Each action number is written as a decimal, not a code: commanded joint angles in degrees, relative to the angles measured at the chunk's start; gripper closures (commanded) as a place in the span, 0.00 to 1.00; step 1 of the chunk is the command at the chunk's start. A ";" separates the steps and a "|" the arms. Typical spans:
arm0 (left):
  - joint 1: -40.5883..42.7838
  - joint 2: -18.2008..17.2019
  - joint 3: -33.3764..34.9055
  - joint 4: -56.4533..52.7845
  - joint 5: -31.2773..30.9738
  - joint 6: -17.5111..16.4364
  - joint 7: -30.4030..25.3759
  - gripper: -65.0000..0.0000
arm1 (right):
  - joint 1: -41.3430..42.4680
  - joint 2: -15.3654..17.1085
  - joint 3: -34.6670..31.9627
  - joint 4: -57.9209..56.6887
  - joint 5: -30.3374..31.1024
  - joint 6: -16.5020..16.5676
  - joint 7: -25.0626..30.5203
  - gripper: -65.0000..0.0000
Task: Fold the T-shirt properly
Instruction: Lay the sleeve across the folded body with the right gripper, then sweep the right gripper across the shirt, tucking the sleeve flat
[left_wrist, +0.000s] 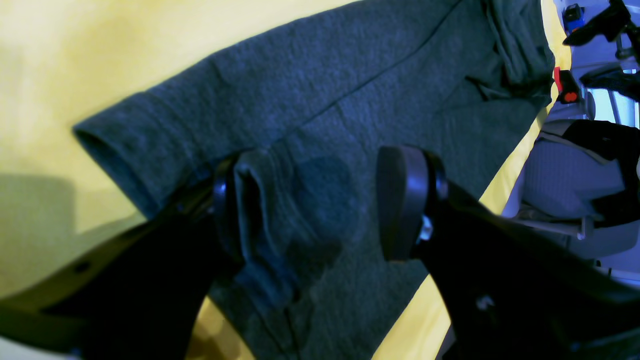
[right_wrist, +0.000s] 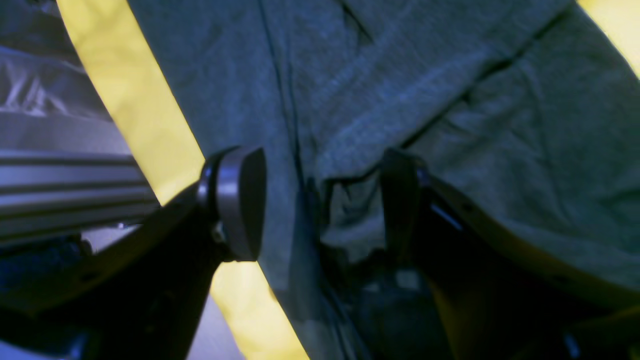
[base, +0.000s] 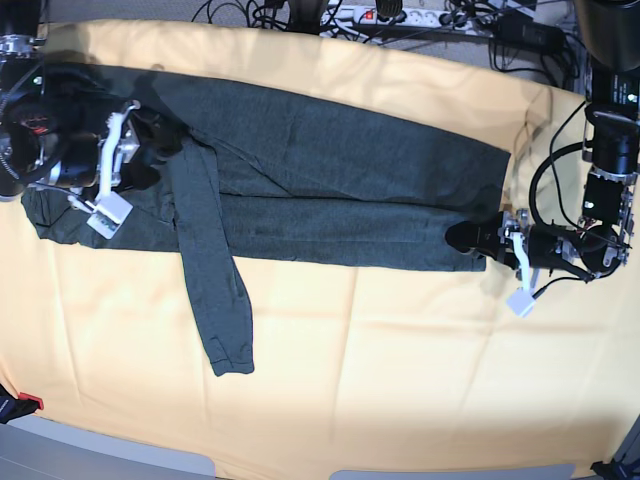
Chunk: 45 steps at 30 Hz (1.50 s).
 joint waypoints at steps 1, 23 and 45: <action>-1.75 -0.92 -0.59 0.74 -1.39 -0.37 -0.42 0.42 | 0.81 2.43 0.48 0.85 2.80 0.06 0.66 0.42; -1.75 -0.87 -0.59 0.74 -1.39 -1.37 -0.44 0.42 | 21.81 -14.56 0.48 -29.24 -27.30 -6.01 28.55 0.42; -1.75 -0.90 -0.59 0.74 -1.39 -1.37 -0.44 0.42 | 36.17 -25.44 0.37 -58.69 -28.13 0.06 28.57 0.56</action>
